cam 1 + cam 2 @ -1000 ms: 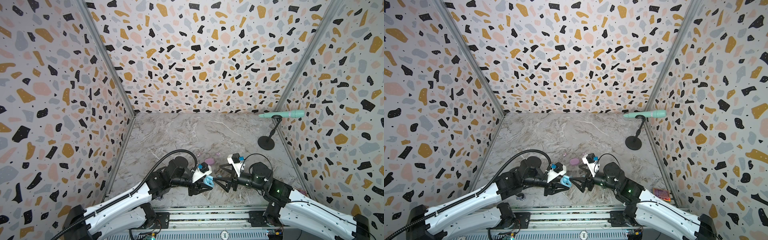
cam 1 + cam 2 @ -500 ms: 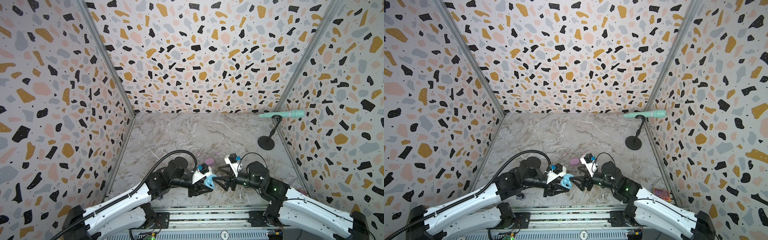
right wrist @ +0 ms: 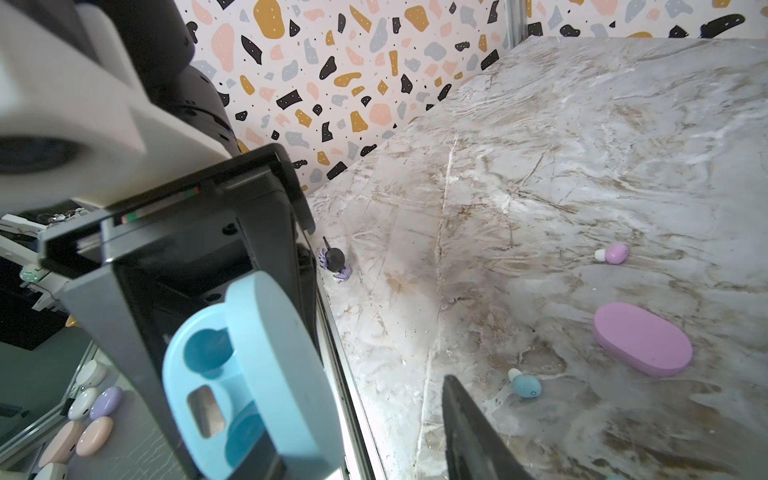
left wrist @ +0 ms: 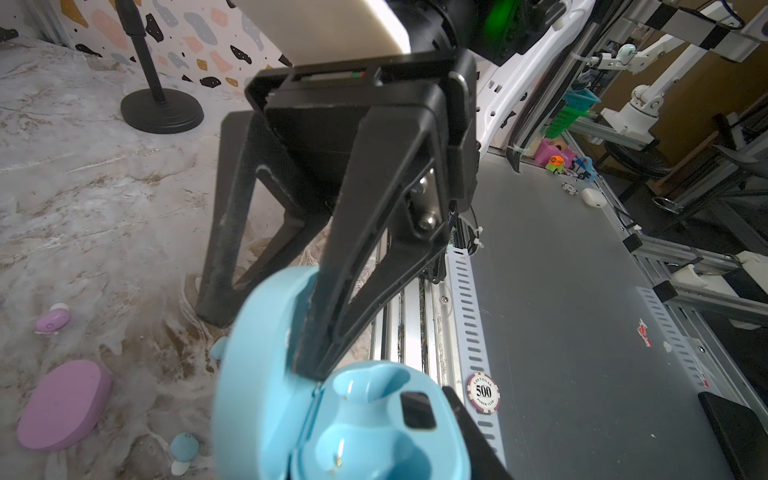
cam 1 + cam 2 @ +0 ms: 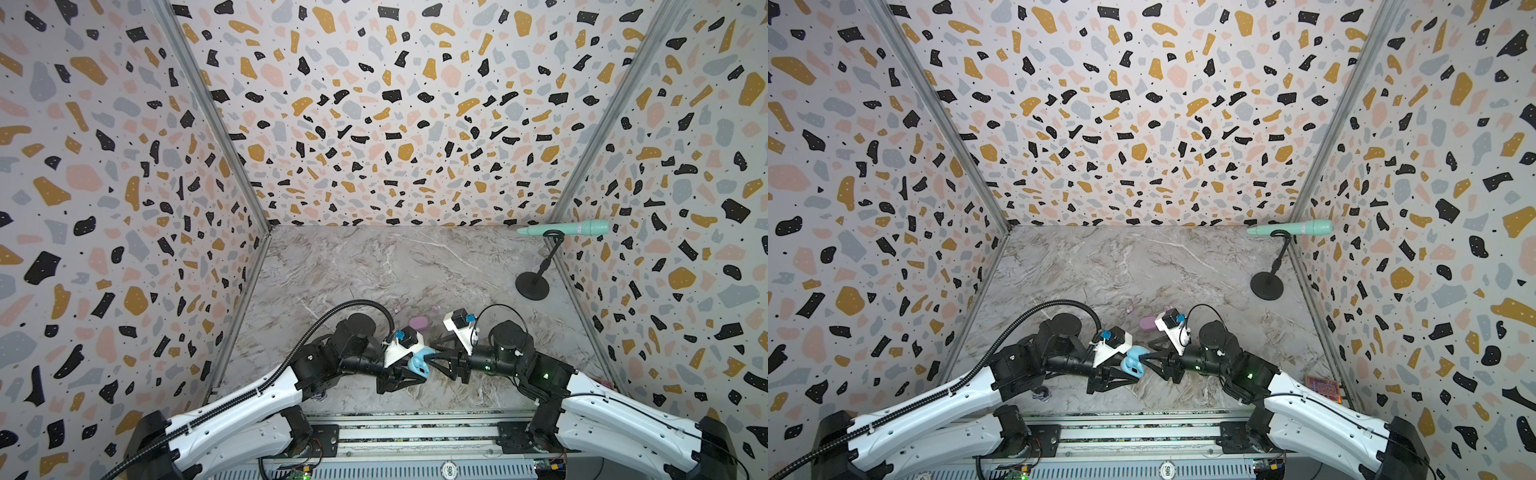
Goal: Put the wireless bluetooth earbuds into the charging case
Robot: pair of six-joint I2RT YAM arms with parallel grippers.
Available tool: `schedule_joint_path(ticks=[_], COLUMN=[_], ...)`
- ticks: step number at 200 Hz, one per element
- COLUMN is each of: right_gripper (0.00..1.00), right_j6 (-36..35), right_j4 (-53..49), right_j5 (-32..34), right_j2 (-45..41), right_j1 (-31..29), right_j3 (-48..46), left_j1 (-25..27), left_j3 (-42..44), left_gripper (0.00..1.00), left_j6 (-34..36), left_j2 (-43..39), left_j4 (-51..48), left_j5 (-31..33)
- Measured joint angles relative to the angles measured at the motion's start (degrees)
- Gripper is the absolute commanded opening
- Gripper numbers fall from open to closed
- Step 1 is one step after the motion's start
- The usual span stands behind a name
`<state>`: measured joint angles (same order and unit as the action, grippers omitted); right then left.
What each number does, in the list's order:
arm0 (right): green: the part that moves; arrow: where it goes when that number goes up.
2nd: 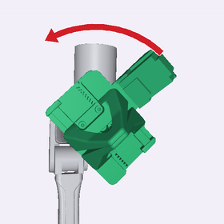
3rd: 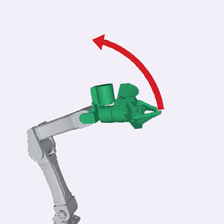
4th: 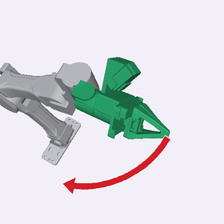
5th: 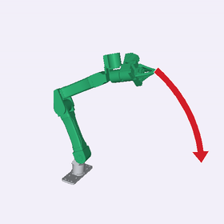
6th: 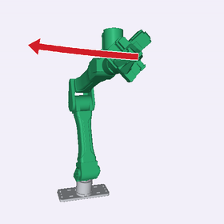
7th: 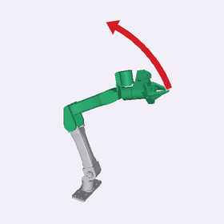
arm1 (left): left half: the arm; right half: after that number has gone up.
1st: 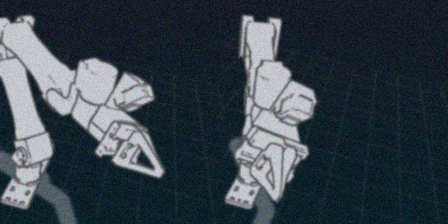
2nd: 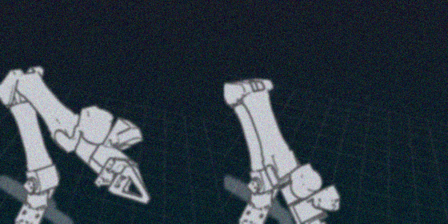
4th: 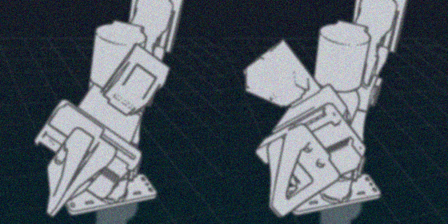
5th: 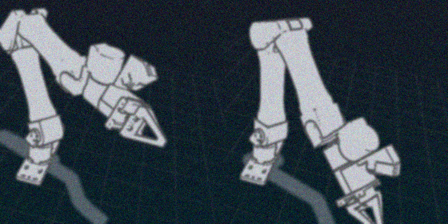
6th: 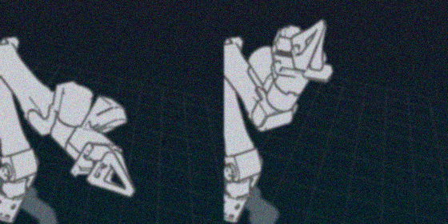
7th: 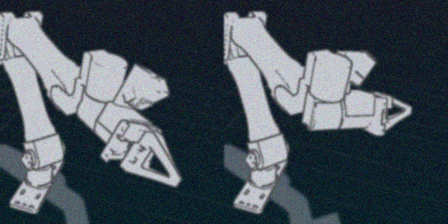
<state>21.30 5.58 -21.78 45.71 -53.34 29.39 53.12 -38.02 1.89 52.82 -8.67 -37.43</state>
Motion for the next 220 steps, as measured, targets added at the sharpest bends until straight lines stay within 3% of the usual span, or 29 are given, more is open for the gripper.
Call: schedule_joint_path(ticks=[220], right_gripper=[0.14], right_j6=[-4.11], right_j4=[-1.62], right_j5=[0.07], right_j2=[0.85], right_j1=[-2.95], right_j3=[2.49], left_j1=[0.31], left_j3=[-0.02], left_gripper=[0.0], left_j6=[-1.36], left_j2=[2.21], left_j4=[0.33], left_j5=[-0.22])
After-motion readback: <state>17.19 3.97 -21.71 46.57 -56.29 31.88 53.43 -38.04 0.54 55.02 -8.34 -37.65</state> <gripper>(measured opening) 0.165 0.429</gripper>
